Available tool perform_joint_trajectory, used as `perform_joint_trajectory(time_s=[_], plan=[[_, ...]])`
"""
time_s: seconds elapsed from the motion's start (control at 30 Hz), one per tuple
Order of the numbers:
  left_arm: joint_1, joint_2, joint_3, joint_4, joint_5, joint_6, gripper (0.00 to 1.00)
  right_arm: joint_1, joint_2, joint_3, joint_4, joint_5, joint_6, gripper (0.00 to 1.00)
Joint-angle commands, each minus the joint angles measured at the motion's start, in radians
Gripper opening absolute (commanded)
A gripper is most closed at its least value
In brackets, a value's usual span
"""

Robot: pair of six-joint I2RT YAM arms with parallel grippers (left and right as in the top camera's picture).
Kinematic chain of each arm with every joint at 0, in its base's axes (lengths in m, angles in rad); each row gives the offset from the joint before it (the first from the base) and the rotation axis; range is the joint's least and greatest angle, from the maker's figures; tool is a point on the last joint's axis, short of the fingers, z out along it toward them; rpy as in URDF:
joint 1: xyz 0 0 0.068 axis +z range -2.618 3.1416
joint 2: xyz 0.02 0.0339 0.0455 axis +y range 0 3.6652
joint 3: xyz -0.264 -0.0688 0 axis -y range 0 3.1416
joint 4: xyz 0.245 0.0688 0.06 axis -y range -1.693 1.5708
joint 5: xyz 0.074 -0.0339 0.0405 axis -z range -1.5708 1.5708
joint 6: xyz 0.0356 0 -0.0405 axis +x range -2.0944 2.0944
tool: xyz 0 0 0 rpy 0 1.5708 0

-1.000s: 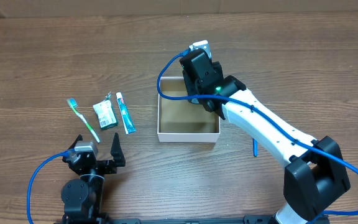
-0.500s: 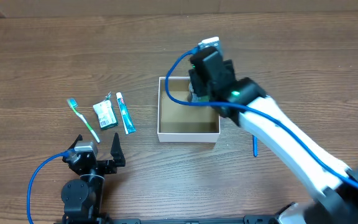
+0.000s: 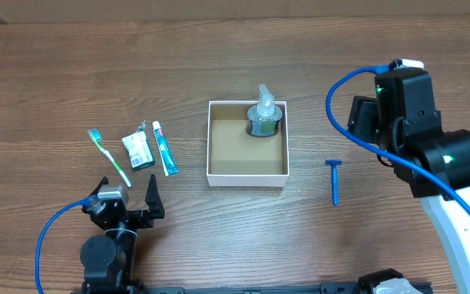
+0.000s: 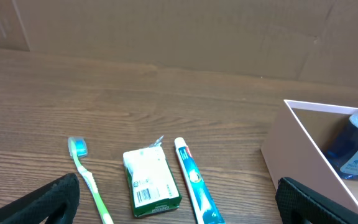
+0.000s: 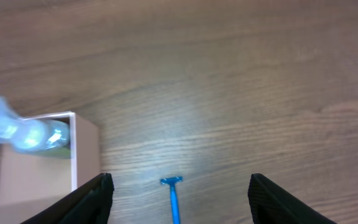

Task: Pack container
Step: 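Move the right gripper down to grasp the blue razor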

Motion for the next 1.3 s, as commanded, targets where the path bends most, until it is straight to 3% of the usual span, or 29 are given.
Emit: perform_joint_trajectory(time_s=[0.0,0.3,0.63,1.0,1.1,1.27], plan=[[0.005,-0.008,-0.003,0.001,-0.006,-0.011,1.0,-0.049,0.007,-0.138,0.058,-0.031,0.013,0.74],[0.005,-0.008,-0.003,0.001,-0.006,-0.011,1.0,-0.065,0.008,-0.54,0.379,-0.109,0.013,0.76],[0.005,-0.008,-0.003,0.001,-0.006,-0.011,1.0,-0.064,0.008,-0.827,0.657,-0.177,0.011,0.76],[0.005,-0.008,-0.003,0.001,-0.006,-0.011,1.0,-0.064,0.059,-0.89,0.737,-0.182,-0.014,0.68],[0.005,-0.008,-0.003,0.001,-0.006,-0.011,1.0,-0.064,0.119,-0.894,0.766,-0.21,-0.014,0.76],[0.005,-0.008,-0.003,0.001,-0.006,-0.011,1.0,-0.064,0.182,-0.893,0.806,-0.218,-0.014,0.79]])
